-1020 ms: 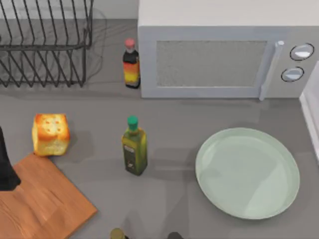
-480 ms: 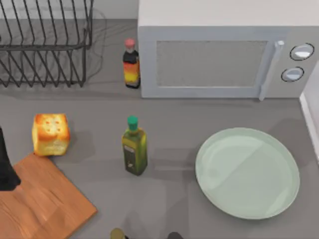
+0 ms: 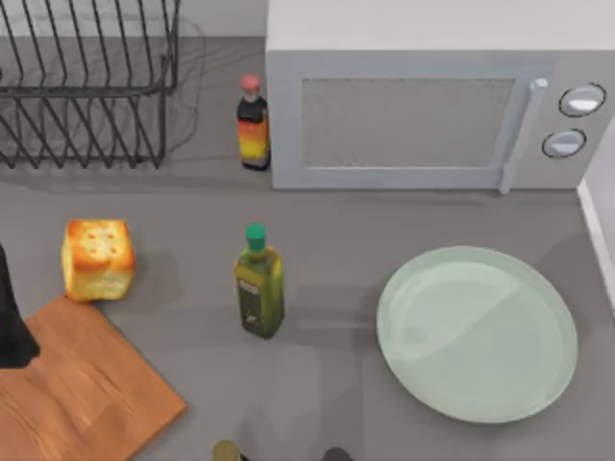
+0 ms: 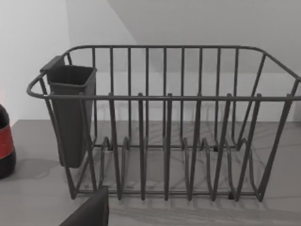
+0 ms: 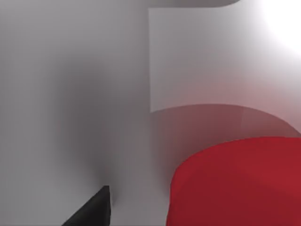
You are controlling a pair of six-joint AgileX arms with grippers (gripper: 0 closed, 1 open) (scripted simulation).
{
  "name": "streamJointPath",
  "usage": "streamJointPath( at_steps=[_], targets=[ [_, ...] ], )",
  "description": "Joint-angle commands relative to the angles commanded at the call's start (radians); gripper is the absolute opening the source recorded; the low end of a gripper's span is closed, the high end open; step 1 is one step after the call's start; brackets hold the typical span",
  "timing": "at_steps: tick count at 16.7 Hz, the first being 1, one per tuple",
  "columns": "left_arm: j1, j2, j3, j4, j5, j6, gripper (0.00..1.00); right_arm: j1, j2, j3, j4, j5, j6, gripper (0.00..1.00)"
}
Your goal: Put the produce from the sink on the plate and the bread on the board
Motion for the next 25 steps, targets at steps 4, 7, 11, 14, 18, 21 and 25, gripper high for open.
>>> streamJointPath(
  at_steps=[4, 7, 11, 14, 18, 21, 25],
  targets=[
    [0.0, 0.0, 0.0, 0.0, 0.0, 0.0, 1.0, 0.0, 0.0, 0.0, 0.0, 0.0, 0.0, 0.85],
    [0.0, 0.0, 0.0, 0.0, 0.0, 0.0, 1.0, 0.0, 0.0, 0.0, 0.0, 0.0, 0.0, 0.62],
    [0.0, 0.0, 0.0, 0.0, 0.0, 0.0, 1.0, 0.0, 0.0, 0.0, 0.0, 0.0, 0.0, 0.32],
    [0.0, 0.0, 0.0, 0.0, 0.0, 0.0, 1.0, 0.0, 0.0, 0.0, 0.0, 0.0, 0.0, 0.1],
    [0.0, 0.0, 0.0, 0.0, 0.0, 0.0, 1.0, 0.0, 0.0, 0.0, 0.0, 0.0, 0.0, 0.0],
    [0.0, 0.0, 0.0, 0.0, 0.0, 0.0, 1.0, 0.0, 0.0, 0.0, 0.0, 0.0, 0.0, 0.0],
    [0.0, 0.0, 0.0, 0.0, 0.0, 0.0, 1.0, 0.001, -0.069, 0.017, -0.039, -0.012, 0.007, 0.0]
  ],
)
